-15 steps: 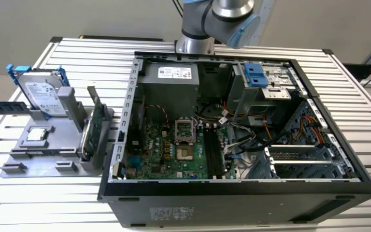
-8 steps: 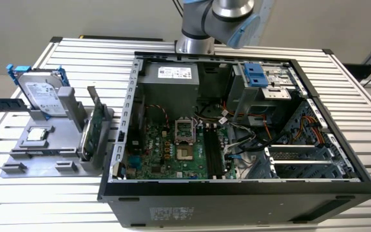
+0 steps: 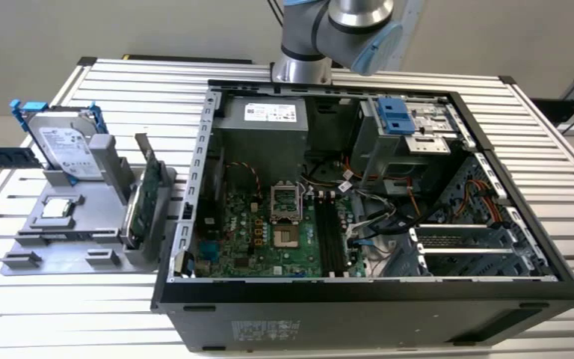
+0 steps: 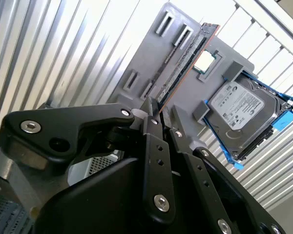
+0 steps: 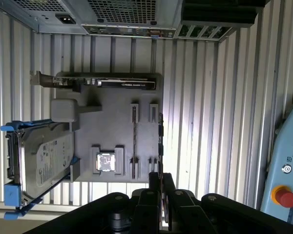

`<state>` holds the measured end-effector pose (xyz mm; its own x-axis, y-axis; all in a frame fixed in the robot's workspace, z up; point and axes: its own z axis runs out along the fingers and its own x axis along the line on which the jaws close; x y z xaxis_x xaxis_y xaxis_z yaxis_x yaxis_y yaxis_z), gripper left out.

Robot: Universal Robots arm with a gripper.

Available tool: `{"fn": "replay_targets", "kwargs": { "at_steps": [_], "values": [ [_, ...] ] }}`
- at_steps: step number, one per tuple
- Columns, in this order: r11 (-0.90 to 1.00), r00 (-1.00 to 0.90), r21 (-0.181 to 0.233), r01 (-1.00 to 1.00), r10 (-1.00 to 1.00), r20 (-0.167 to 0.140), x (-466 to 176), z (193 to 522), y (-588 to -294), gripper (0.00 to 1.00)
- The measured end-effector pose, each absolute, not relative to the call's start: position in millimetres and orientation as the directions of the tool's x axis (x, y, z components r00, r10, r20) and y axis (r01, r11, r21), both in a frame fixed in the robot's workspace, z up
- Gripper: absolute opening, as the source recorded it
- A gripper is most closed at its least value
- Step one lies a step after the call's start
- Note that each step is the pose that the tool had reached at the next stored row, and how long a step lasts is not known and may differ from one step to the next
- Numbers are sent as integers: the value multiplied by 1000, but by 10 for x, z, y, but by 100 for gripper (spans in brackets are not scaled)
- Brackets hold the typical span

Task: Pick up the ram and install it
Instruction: 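Pick up the ram and move it above insertion slot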

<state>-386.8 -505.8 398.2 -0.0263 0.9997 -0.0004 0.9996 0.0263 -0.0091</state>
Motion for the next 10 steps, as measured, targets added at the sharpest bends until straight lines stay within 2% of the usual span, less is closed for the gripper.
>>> {"fn": "replay_targets", "kwargs": {
  "at_steps": [10],
  "values": [
    [26,-26,-9,1000,1000,0,-3869,4055,-5058,0]
  ]
}}
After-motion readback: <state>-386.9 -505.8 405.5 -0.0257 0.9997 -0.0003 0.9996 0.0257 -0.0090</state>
